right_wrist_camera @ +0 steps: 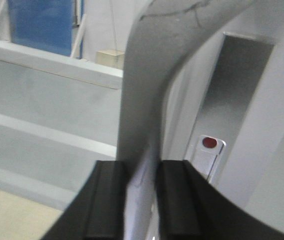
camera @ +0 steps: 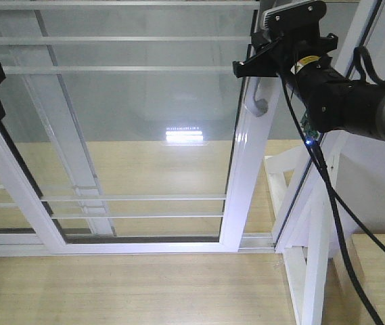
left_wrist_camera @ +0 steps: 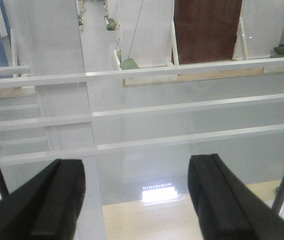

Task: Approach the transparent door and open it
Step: 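Slide the door sideways toward the left arm with the right gripper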

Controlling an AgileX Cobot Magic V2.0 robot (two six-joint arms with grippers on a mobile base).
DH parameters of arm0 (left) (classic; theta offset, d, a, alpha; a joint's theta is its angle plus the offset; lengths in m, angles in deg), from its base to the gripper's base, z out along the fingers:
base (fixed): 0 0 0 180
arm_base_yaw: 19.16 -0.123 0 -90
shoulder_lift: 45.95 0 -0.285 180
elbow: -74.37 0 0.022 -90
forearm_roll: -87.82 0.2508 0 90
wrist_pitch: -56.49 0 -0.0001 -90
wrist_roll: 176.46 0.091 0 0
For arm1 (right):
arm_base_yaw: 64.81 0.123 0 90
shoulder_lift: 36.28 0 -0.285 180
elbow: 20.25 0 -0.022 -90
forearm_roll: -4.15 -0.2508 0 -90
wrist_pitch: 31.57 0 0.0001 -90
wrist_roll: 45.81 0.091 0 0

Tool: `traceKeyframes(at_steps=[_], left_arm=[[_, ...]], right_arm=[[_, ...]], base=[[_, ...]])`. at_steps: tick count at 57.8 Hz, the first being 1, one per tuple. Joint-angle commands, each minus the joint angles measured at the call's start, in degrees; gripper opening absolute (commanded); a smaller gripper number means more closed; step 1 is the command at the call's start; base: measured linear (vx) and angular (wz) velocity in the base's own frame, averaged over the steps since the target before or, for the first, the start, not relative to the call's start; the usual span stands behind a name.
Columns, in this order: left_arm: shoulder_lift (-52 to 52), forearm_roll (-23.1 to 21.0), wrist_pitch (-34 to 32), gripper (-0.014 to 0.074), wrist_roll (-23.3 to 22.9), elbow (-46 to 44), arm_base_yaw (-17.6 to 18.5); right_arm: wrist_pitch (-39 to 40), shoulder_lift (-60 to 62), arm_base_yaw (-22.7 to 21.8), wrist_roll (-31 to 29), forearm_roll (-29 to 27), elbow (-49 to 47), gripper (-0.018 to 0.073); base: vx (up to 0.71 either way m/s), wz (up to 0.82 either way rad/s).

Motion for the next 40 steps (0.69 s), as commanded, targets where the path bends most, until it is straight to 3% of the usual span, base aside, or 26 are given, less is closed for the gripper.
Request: traceKeyframes(at_steps=[1, 15, 22, 35, 40], left_arm=[[0.24, -0.51, -4.52, 0.0556, -0.20, -2.21, 0.13], [0.24, -0.51, -4.60, 0.0556, -0.27, -2.21, 0.13], [0.24, -0.51, -4.60, 0.0556, -0.27, -2.21, 0.13], [0.24, -0.51, -4.60, 0.0556, -0.27, -2.21, 0.18], [0.24, -0.51, -4.60, 0.0556, -0.27, -2.21, 0.18]], right_arm=[[2.78, 3.29, 1.42, -0.67, 2.64, -1.30, 0.0192], [-0.65, 4.56, 1.84, -0.96, 4.57, -1.30, 0.0192], [-4.80, 7.52, 1.84, -4.31, 4.46, -1.30, 0.0179], [-16.43, 17.14, 1.84, -7.33, 4.24, -1.09, -0.0012], [-19.50, 21.66, 1.84, -6.49, 4.17, 0.86, -0.0011]], base=[[0.00, 0.00], [0.00, 0.00], [0.00, 0.00], [0.00, 0.00], [0.00, 0.00]])
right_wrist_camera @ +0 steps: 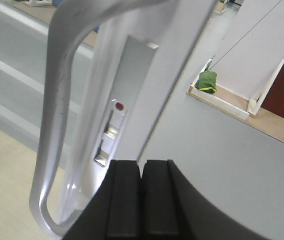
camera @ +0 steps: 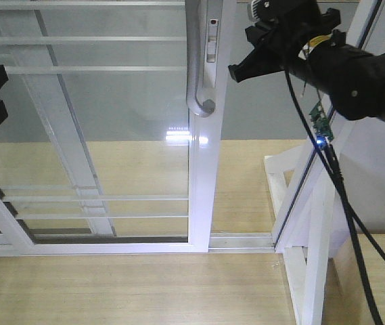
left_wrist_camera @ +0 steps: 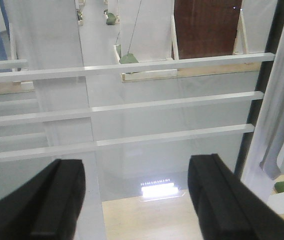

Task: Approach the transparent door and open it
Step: 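Slide the door sideways toward the left arm with the right gripper, then release the handle and bring the left gripper to it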

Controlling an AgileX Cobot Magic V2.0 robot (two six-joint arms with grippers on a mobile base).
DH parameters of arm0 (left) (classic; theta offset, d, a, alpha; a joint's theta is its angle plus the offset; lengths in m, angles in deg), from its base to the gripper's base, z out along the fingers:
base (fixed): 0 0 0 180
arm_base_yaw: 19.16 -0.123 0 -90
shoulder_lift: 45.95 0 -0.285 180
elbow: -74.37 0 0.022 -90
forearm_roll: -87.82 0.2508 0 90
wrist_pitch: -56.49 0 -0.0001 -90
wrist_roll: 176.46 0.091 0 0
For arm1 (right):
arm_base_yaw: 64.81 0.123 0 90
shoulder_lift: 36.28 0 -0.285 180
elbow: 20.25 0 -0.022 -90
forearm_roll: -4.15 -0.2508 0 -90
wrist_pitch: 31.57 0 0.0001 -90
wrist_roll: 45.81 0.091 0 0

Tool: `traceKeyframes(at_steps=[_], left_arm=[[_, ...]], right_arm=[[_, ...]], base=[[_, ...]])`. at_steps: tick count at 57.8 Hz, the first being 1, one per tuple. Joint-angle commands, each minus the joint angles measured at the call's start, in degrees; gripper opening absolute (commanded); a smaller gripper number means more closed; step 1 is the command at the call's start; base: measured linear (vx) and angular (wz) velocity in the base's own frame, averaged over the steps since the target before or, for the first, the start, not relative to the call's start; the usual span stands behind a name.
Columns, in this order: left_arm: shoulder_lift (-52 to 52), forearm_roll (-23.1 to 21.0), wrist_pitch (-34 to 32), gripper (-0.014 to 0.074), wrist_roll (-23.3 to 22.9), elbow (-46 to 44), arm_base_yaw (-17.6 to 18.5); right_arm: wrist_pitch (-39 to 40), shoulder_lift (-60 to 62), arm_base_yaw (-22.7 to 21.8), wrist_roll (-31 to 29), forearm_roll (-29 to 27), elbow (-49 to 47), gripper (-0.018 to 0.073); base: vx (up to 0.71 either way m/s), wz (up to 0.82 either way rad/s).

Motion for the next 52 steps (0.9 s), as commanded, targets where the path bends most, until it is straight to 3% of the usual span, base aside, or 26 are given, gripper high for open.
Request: traceKeyframes(at_steps=[1, 15, 26, 40, 52], left_arm=[[0.68, -0.51, -4.66, 0.0556, -0.27, -2.21, 0.18], [0.07, -0.33, -6.11, 0.0556, -0.21, -2.21, 1.52], [-6.26, 0.08, -15.82, 0.0556, -0.39, -2.21, 4.27], [-20.99, -0.03, -34.82, 0.0556, -0.39, -2.74, 7.81], [-32.66, 1.61, -35.40, 0.0556, -4.00, -10.94, 10.24]], right_arm=[[0.69, 6.89, -0.20, 0.18, 0.38, 0.37, -0.0011], [5.05, 21.66, -0.20, 0.26, 0.31, 18.11, -0.0006], [6.90, 29.90, -0.20, 0.41, -1.92, 28.53, -0.0005], [6.91, 33.51, -0.20, 0.41, -3.22, 31.71, -0.0005], [7.03, 33.51, -0.20, 0.41, -3.22, 31.71, -0.0005]], base=[[0.00, 0.00], [0.00, 0.00], [0.00, 0.00], [0.00, 0.00], [0.00, 0.00]])
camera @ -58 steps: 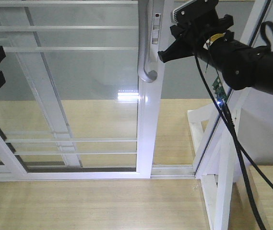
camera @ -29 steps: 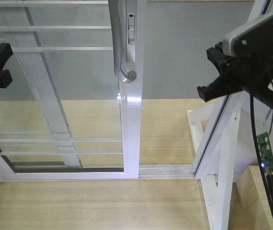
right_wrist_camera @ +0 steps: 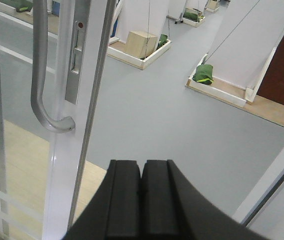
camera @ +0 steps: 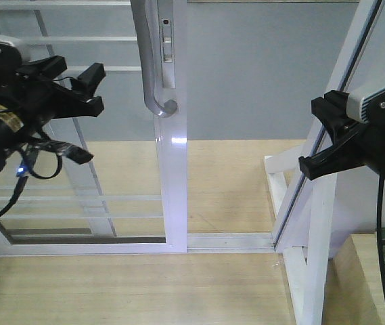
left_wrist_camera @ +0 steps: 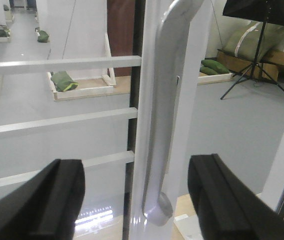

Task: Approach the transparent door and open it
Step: 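Release the handle and bring the left gripper to it, then grip the handle with the left gripper and slide the door further open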

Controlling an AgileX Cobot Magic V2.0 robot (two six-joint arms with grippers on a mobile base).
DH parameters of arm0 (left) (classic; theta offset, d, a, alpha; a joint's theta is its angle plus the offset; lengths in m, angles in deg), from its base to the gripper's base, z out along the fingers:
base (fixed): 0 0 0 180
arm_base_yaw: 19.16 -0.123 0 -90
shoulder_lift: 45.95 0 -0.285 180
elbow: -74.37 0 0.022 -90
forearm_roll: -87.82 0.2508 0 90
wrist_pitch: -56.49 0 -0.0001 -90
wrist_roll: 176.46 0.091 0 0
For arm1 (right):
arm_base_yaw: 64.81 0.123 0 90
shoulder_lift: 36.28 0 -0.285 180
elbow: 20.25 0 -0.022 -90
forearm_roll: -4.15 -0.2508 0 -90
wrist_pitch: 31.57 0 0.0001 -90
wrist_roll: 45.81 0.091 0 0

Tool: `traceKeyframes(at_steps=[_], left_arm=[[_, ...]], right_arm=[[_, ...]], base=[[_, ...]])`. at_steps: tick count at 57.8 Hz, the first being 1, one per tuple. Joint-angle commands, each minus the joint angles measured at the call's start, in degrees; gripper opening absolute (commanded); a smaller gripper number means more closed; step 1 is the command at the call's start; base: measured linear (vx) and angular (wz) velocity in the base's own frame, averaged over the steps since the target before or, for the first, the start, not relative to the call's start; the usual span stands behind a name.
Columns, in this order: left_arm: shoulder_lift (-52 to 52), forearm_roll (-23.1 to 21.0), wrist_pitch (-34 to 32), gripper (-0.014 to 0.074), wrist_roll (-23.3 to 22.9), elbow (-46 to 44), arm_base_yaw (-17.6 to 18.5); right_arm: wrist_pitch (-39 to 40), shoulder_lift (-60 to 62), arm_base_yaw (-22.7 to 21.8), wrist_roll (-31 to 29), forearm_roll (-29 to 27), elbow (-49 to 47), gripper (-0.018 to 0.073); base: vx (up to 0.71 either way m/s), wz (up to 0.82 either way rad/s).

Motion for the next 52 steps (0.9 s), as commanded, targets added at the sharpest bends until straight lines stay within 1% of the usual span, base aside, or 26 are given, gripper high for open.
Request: traceKeyframes(at_steps=[1, 6, 9, 19, 38, 52], left_arm=[[-2.47, 1.23, -5.60, 0.0556, -1.93, -5.53, 1.15], [-6.06, 3.56, -5.23, 0.0556, -2.56, -9.71, 1.99], [-7.74, 3.44, -4.72, 0.0556, -2.56, -11.81, 2.44], [-12.38, 0.99, -2.83, 0.0556, -3.30, -18.16, 2.45], [-19.02, 1.59, 2.28, 0.0556, -3.52, -28.96, 2.45], [-23.57, 1.54, 6.74, 0.0549, -7.31, -35.95, 2.45]], right_arm=[[5.34, 0.93, -0.20, -0.15, 0.06, -1.64, -0.0005], [5.34, 0.93, -0.20, -0.15, 0.06, -1.64, -0.0005], [5.34, 0.93, -0.20, -0.15, 0.06, -1.64, -0.0005], [5.40, 0.93, -0.20, -0.15, 0.06, -1.64, -0.0005], [5.65, 0.93, -0.20, -0.15, 0.06, -1.64, -0.0005], [7.57, 0.93, -0.20, -0.21, 0.06, -1.64, -0.0005]], base=[[0.00, 0.00], [0.00, 0.00], [0.00, 0.00], [0.00, 0.00], [0.00, 0.00], [0.00, 0.00]])
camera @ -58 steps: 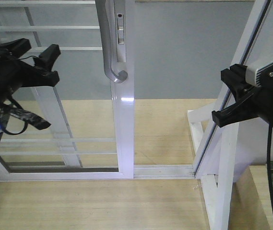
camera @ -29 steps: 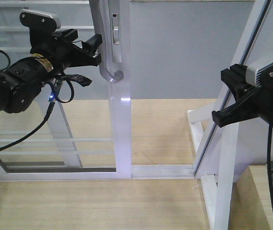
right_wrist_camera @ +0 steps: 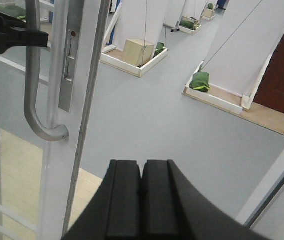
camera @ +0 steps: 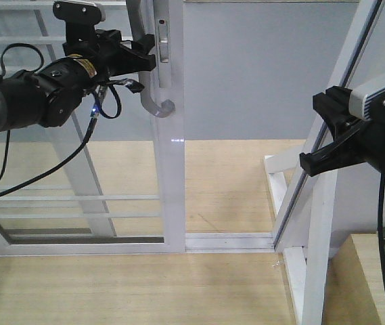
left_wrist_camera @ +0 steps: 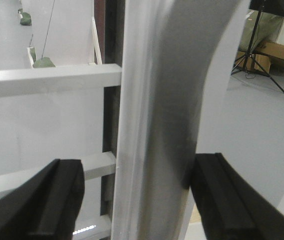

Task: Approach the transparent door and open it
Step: 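Grip the handle with the left gripper and slide the door further open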

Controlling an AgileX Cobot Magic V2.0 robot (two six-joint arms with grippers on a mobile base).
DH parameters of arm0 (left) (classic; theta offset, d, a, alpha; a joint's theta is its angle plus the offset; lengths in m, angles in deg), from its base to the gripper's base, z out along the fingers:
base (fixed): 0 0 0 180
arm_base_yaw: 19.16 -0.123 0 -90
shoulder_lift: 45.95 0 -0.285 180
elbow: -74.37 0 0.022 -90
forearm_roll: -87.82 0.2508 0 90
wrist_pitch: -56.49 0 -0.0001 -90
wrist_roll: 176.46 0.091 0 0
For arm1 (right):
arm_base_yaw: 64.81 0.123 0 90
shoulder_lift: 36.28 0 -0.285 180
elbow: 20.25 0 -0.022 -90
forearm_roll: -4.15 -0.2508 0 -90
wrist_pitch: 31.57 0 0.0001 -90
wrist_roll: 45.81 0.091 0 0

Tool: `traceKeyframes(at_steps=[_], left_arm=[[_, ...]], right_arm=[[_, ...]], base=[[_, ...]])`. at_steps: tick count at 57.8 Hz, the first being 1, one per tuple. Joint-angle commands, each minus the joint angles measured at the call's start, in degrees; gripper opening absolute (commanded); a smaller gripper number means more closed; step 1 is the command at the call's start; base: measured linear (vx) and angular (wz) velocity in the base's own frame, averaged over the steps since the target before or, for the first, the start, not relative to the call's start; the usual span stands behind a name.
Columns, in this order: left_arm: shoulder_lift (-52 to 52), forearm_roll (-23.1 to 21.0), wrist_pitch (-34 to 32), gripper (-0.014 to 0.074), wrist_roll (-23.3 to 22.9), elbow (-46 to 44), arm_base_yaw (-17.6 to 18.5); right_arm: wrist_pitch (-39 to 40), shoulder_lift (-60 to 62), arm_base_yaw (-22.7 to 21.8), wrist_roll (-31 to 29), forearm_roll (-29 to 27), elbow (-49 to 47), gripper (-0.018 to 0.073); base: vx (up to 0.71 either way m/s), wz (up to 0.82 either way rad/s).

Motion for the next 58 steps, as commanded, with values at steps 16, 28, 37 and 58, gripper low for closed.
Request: traceKeyframes(at_steps=[16, 28, 37, 58], left_arm=[[1.48, -0.85, 1.25, 0.0224, -2.10, -4.92, 0.29], [3.13, -0.80, 2.91, -0.0008, -2.01, -4.82, 0.08], [5.71, -0.85, 7.35, -0.0005, 0.49, -4.82, -1.00], [10.10, -0.85, 15.08, -0.0003, 3.53, -4.82, -5.73]], right_arm=[[5.53, 0.93, -0.20, -0.33, 0.10, -1.64, -0.0005], [5.53, 0.93, -0.20, -0.33, 0.10, -1.64, -0.0005], [5.53, 0.93, -0.20, -0.38, 0.10, -1.64, -0.0005], [5.53, 0.93, -0.20, -0.38, 0.10, -1.64, -0.0005]], base=[[0.00, 0.00], [0.00, 0.00], [0.00, 0.00], [0.00, 0.00]])
